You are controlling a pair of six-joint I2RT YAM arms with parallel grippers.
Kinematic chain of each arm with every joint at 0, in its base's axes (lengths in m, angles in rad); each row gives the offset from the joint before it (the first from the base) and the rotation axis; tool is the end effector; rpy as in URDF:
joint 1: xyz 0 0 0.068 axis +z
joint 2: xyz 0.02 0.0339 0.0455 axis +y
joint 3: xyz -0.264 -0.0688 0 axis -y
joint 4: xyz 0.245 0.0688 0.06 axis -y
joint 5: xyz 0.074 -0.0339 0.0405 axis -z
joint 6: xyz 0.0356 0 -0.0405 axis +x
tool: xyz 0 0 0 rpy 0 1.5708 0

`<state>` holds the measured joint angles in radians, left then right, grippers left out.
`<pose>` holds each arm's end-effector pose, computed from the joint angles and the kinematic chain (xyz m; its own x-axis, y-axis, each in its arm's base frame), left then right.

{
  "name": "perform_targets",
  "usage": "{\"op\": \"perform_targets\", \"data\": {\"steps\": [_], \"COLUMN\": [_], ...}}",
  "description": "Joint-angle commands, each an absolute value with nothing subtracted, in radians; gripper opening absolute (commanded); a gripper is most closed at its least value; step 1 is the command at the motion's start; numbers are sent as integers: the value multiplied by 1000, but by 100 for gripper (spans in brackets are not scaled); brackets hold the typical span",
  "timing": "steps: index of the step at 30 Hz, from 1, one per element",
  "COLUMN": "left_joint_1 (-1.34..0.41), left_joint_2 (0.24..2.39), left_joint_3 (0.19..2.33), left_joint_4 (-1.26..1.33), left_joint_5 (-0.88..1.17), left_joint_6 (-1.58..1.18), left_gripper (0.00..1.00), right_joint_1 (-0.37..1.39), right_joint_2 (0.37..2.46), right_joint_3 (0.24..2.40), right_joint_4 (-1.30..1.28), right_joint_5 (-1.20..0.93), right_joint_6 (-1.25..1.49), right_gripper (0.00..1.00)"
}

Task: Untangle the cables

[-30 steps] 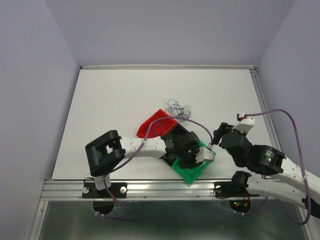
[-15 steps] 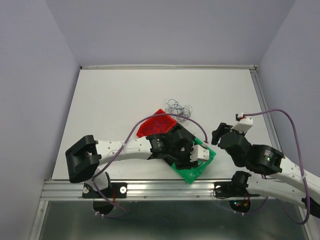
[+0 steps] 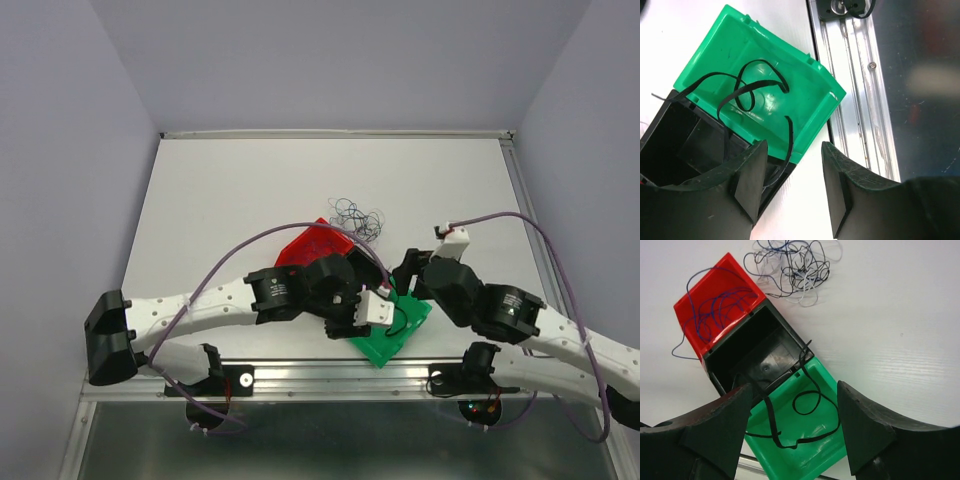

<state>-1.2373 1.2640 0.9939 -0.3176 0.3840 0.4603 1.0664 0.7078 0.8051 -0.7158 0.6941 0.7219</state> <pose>0.0795 -0.2703 0.2983 0.2719 0.4733 -0.8379 0.9570 -0.2247 0.1836 0.0876 0.1116 0.3099 -0.4885 0.1660 -0.8566 -0.1308 0.9567 0.2600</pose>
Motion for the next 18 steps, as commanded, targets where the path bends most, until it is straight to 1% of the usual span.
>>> {"op": "perform_targets", "data": {"steps": [1, 6, 8, 10, 11, 12, 15, 18], "left_joint_1": [-1243, -1226, -1169, -1102, -1053, -972, -844, -784], "left_joint_2": [1212, 1082, 1060, 1052, 1042, 1034, 982, 919], "left_joint_3": [989, 969, 974, 970, 966, 959, 928, 896], "left_joint_4": [-377, -364, -362, -350, -341, -321, -266, -216], "left_joint_5": [336, 209, 172, 205, 227, 244, 250, 238], "left_joint_6": [491, 459, 446, 445, 446, 445, 436, 426], "left_gripper": [58, 61, 61, 61, 61, 61, 61, 61], "right_joint_1": [1068, 1068, 1068, 1068, 1068, 1068, 1068, 1062], "right_joint_2": [804, 983, 1018, 1078, 1100, 1118, 1192, 1258], "right_joint_3": [781, 814, 836, 859, 868, 886, 923, 948], "right_joint_4": [-578, -542, -511, -509, -509, -509, -508, -509], "right_joint_5": [617, 503, 440, 425, 417, 407, 373, 359], "right_joint_6": [646, 573, 533, 512, 502, 485, 460, 436], "right_gripper": [74, 74, 75, 75, 77, 77, 77, 77]}}
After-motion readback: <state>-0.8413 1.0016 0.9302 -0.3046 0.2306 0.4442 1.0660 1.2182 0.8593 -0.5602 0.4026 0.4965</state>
